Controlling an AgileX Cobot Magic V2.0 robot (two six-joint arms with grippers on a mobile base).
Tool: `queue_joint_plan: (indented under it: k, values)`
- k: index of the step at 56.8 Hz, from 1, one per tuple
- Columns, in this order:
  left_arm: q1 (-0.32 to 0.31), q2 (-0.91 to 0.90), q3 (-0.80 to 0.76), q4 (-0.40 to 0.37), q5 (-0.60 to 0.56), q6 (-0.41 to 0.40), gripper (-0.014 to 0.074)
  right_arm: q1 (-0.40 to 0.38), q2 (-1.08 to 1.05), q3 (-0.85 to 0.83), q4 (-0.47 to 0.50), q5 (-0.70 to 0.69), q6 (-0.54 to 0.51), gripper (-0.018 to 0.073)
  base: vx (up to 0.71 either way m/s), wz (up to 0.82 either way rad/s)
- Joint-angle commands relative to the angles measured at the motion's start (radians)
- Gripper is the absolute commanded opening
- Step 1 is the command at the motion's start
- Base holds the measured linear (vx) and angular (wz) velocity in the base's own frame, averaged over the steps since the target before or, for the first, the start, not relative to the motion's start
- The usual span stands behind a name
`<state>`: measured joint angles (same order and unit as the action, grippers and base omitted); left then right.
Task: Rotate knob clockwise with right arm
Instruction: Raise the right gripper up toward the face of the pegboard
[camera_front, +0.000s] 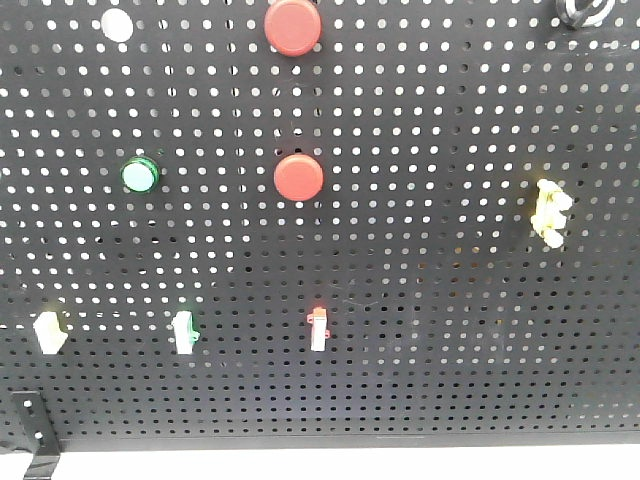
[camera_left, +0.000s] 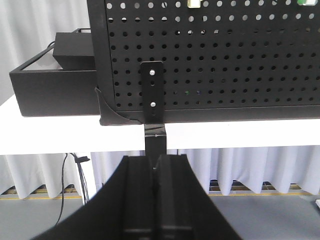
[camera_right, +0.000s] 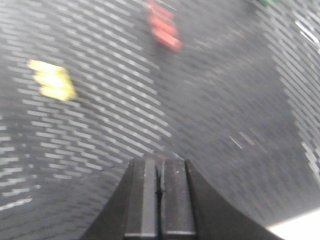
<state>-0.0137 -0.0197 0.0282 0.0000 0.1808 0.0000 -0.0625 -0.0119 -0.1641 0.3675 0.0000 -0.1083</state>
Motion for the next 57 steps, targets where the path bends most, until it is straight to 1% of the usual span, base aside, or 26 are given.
queue_joint_plan:
  k: [1, 5, 11, 15, 21, 25, 28, 34, 40, 57]
  values:
    - [-0.003, -0.009, 0.026, -0.007, -0.081, 0.0, -0.0006, 0.002, 0.036, -0.12, -0.068, 0.059, -0.011, 0.0077, 0.0, 0.0]
    - [-0.003, -0.009, 0.026, -0.007, -0.081, 0.0, -0.0006, 0.002, 0.078, -0.188, -0.116, 0.099, -0.011, 0.0083, 0.0, 0.0]
    - [-0.003, -0.009, 0.026, -0.007, -0.081, 0.0, -0.0006, 0.002, 0.15, -0.262, -0.183, 0.097, -0.011, 0.0099, 0.0, 0.0]
    - [-0.003, -0.009, 0.026, -0.007, -0.081, 0.0, -0.0006, 0.002, 0.198, -0.296, -0.229, 0.098, -0.011, 0.013, 0.0, 0.0]
    - [-0.003, -0.009, 0.026, -0.007, -0.081, 0.0, -0.0006, 0.002, 0.264, -0.316, -0.271, 0.094, -0.011, 0.0212, 0.0, 0.0]
    - [-0.003, -0.009, 0.026, -0.007, -0.081, 0.0, -0.0006, 0.002, 0.313, -0.319, -0.273, 0.084, -0.011, 0.0302, 0.0, 0.0]
    - [-0.003, -0.009, 0.026, -0.007, -0.081, 0.0, -0.0006, 0.002, 0.335, -0.319, -0.273, 0.059, -0.011, 0.0354, 0.0, 0.0]
    - [-0.003, -0.009, 0.026, -0.007, -0.081, 0.0, -0.0006, 0.002, 0.366, -0.319, -0.26, 0.017, -0.003, 0.0424, 0.0, 0.0]
    - [-0.003, -0.009, 0.026, -0.007, -0.081, 0.0, -0.0006, 0.002, 0.383, -0.319, -0.229, -0.013, 0.0, 0.0431, 0.0, 0.0]
    - [-0.003, -0.009, 0.026, -0.007, -0.081, 0.0, -0.0006, 0.002, 0.404, -0.319, -0.235, -0.013, -0.023, 0.0428, 0.0, 0.0]
